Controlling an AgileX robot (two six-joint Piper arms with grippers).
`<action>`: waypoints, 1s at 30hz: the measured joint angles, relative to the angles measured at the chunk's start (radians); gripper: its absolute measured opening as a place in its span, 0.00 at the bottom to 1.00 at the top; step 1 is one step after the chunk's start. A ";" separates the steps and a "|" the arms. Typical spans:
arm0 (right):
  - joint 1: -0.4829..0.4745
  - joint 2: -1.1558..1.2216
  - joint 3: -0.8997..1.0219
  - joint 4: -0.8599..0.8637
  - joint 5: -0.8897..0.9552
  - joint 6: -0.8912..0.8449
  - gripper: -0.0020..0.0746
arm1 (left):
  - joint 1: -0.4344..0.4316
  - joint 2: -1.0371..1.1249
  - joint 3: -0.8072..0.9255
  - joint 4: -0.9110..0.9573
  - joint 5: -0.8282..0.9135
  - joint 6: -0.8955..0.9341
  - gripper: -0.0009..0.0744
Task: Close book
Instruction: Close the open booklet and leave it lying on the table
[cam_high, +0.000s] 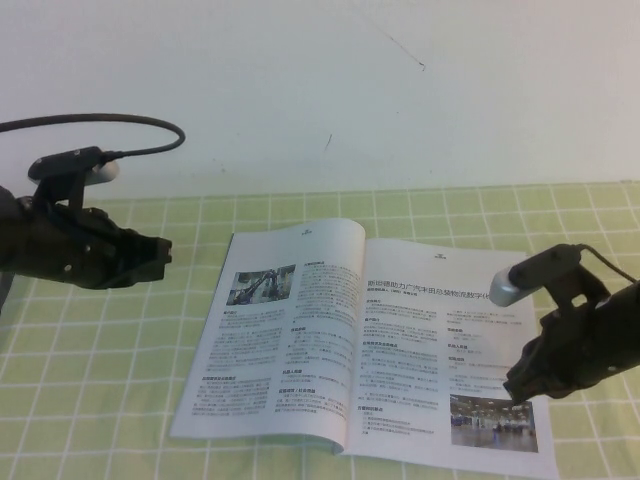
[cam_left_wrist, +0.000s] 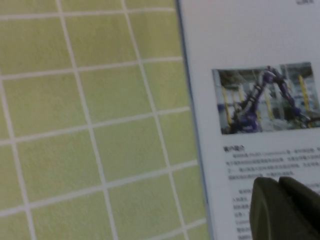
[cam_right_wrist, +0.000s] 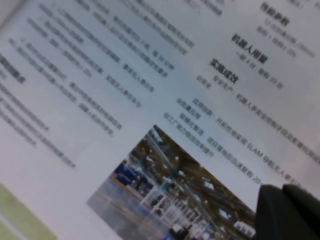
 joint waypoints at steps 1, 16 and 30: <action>0.000 0.031 -0.002 0.002 -0.012 -0.002 0.02 | 0.000 0.016 -0.008 0.000 -0.025 0.000 0.01; 0.000 0.131 -0.030 0.032 -0.031 -0.010 0.02 | -0.174 0.233 -0.134 0.454 -0.079 -0.312 0.01; 0.000 0.131 -0.030 0.032 -0.031 -0.012 0.02 | -0.212 0.315 -0.183 0.706 -0.075 -0.623 0.01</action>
